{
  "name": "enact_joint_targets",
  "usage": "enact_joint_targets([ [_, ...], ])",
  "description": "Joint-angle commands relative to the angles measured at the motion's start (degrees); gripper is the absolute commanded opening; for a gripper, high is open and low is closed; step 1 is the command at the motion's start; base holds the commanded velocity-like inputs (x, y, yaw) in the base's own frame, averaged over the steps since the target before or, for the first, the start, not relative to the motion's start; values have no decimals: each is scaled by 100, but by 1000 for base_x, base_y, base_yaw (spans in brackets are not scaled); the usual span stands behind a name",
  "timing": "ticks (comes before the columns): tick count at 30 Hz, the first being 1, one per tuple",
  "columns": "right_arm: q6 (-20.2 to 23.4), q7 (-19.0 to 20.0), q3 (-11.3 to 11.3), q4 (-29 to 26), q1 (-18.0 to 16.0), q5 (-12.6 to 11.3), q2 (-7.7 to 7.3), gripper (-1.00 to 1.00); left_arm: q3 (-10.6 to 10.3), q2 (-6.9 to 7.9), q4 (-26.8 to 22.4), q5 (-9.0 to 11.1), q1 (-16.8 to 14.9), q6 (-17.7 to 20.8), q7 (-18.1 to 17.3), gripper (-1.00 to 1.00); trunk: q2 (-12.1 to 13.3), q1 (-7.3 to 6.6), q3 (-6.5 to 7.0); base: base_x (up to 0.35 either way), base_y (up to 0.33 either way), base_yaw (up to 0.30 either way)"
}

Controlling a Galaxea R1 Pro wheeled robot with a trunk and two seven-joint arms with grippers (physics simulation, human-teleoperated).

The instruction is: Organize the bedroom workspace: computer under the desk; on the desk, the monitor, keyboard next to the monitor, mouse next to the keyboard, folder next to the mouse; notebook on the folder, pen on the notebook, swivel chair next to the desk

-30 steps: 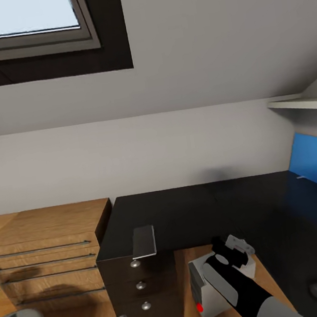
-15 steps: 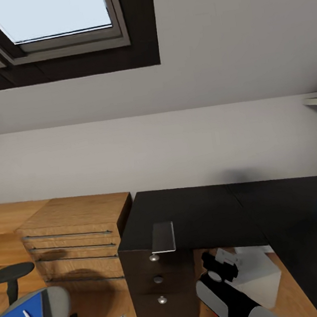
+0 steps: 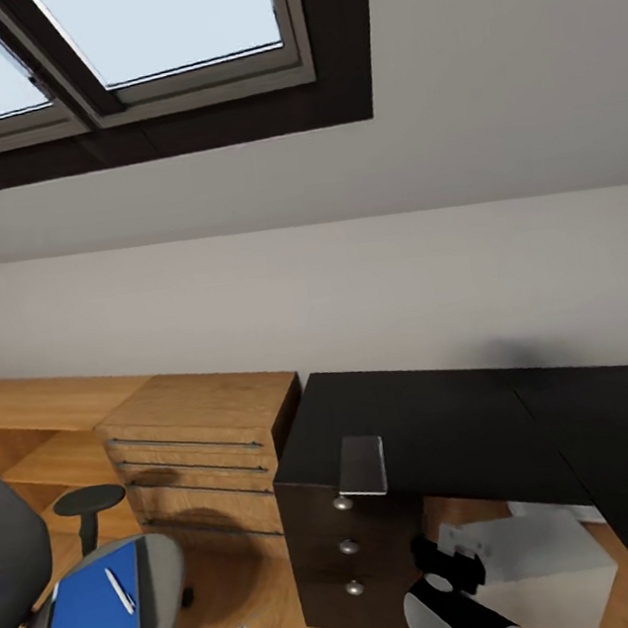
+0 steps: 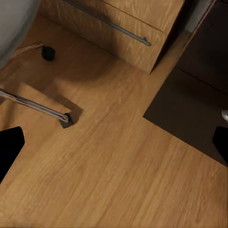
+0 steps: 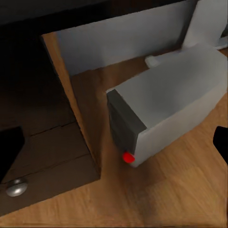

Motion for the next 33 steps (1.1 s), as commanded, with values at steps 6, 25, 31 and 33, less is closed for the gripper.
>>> enact_joint_targets([
  [6,-86,994,38,808,-1,-50,-7,100,-53,-8,8,11,-6,-15,43,100,-5,0,-7,0,0,207],
  [25,-770,2924,9,2115,142,-59,-58,100,-69,-19,9,-13,-5,-24,16,100,-5,0,-7,0,0,19],
  [31,-778,2936,9,2116,151,-65,-51,100,-71,-33,9,-23,-3,-24,11,100,-5,0,-7,0,0,0],
  [33,-779,2936,10,2116,152,-66,-51,100,-71,-34,9,-24,-3,-24,13,100,35,-22,11,0,0,0],
])
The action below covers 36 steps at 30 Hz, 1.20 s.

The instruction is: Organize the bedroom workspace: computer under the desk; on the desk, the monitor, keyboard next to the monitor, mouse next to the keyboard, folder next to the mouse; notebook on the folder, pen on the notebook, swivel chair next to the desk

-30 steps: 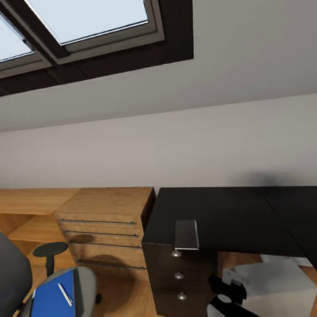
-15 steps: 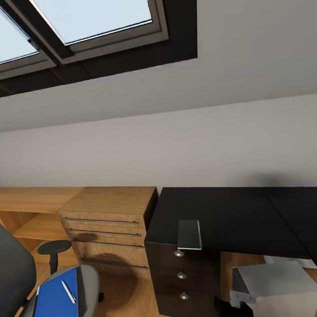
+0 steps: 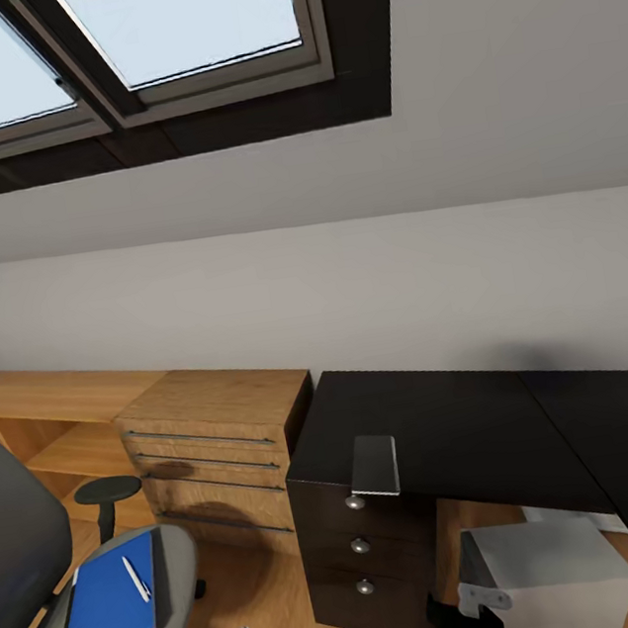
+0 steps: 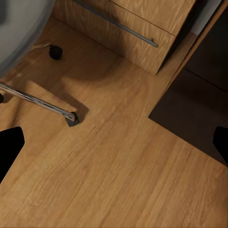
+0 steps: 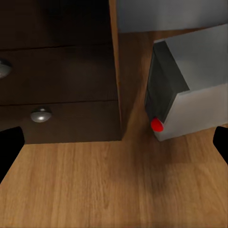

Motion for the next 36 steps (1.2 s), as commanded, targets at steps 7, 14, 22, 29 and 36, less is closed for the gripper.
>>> enact_joint_targets([
  [7,-16,-20,51,14,-5,-19,6,100,-58,-81,-1,18,-4,-1,54,100,278,-154,119,0,0,10],
  [14,-23,-17,52,29,41,-8,-4,100,-49,-198,454,22,-1,2,61,100,558,-308,245,0,0,192],
  [22,-299,-4,53,27,484,156,-19,100,-26,-197,707,35,475,-31,81,100,879,-484,389,0,0,269],
  [29,-1054,-5,53,27,947,617,-60,100,-15,-191,734,37,908,-112,63,100,1160,-637,514,0,0,277],
  [36,-1366,-1,53,27,1300,834,-228,100,-15,-178,737,35,1515,-1146,26,100,1441,-791,640,0,0,278],
])
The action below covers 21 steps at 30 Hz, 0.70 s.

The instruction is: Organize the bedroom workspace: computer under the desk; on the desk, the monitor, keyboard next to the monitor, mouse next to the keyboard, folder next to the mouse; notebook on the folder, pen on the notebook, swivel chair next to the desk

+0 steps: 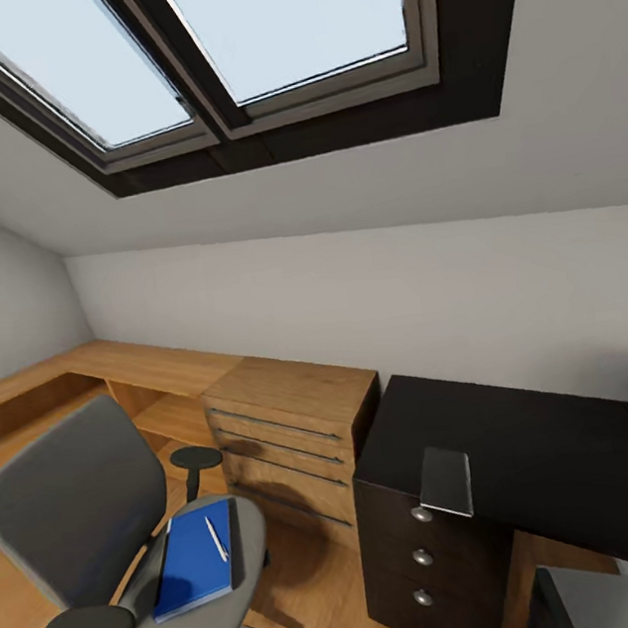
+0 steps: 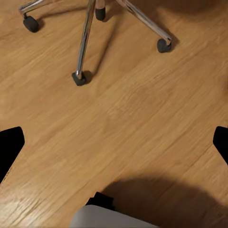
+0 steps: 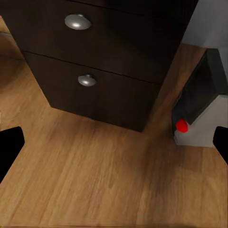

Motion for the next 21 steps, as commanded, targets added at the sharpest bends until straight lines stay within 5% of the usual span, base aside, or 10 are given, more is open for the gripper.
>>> enact_joint_targets([
  [1,-36,-39,53,11,22,7,-17,100,-52,-2,1,-8,45,-106,54,100,36,-22,11,0,0,278],
  [9,-543,-21,53,18,379,18,-127,100,-47,90,1,-6,410,-892,51,100,357,-198,155,0,0,278],
  [21,-626,-45,45,17,523,-13,-309,100,-45,239,1,-3,546,-1066,55,100,838,-461,370,0,0,105],
])
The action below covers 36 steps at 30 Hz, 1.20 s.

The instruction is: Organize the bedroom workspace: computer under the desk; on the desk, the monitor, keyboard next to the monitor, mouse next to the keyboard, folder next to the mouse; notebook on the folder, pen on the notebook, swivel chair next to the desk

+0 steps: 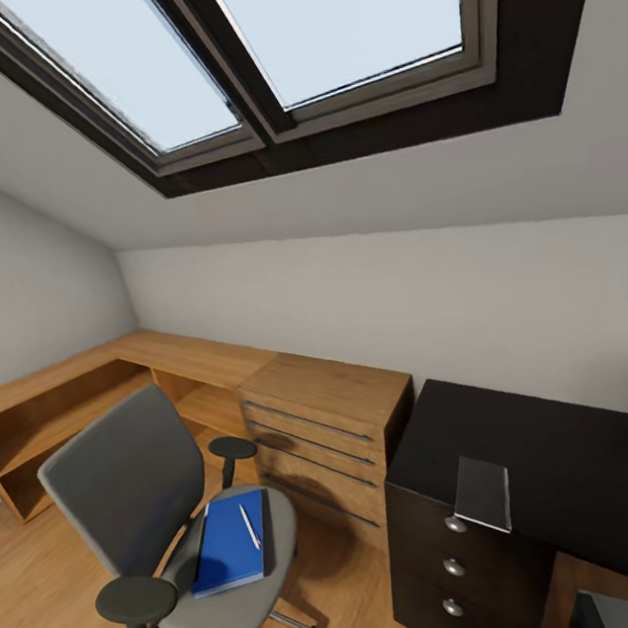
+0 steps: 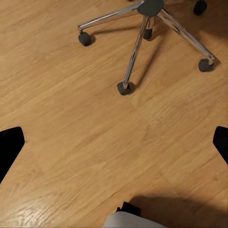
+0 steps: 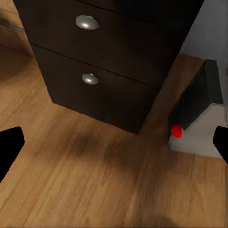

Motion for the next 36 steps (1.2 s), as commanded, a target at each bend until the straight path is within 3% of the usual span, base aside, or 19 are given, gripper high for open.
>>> enact_joint_targets([
  [1,-10,-51,51,9,-5,5,-6,100,-50,10,-1,-8,-3,-10,64,100,35,-22,10,0,0,8],
  [29,-11,-48,51,5,-2,-5,-23,100,-25,31,-1,12,2,23,81,100,1158,-637,512,0,0,1],
  [36,-11,-48,51,5,-2,-5,-23,100,-27,25,-1,7,1,29,75,100,1158,-637,512,0,0,0],
])
